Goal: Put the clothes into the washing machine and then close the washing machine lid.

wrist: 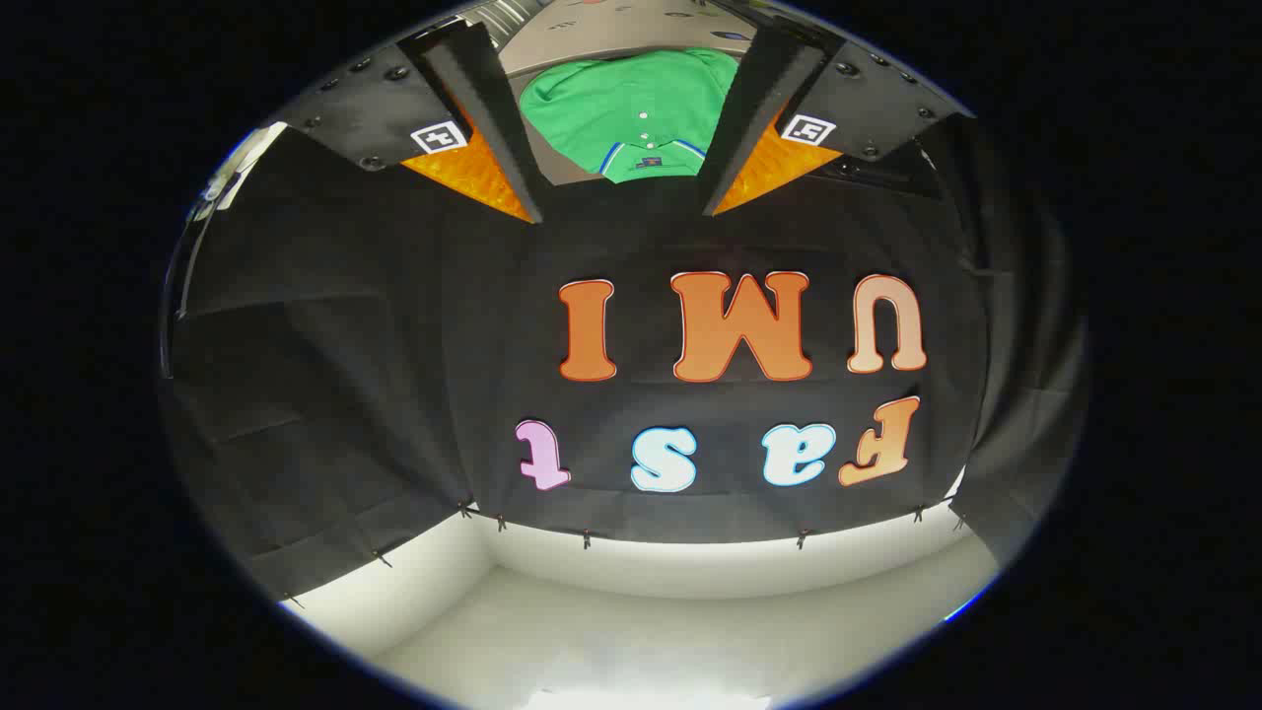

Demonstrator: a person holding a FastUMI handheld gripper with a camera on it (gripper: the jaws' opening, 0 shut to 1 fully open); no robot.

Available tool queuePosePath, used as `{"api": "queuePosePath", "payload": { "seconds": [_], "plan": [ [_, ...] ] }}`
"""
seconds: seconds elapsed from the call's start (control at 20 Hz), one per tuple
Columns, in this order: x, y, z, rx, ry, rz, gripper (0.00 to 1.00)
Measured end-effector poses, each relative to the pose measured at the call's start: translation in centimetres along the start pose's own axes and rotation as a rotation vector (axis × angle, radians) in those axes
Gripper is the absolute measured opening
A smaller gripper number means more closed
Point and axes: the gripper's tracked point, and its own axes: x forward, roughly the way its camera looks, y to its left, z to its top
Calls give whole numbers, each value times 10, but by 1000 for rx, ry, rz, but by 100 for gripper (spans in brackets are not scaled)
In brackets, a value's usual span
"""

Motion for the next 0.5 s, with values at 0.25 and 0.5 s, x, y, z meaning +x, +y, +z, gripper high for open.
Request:
{"api": "queuePosePath", "payload": {
  "seconds": [0.25,0.5],
  "plan": [
    [3,-4,7,-3,-1,4,99],
    [7,-2,3,14,1,20,99]
  ]
}}
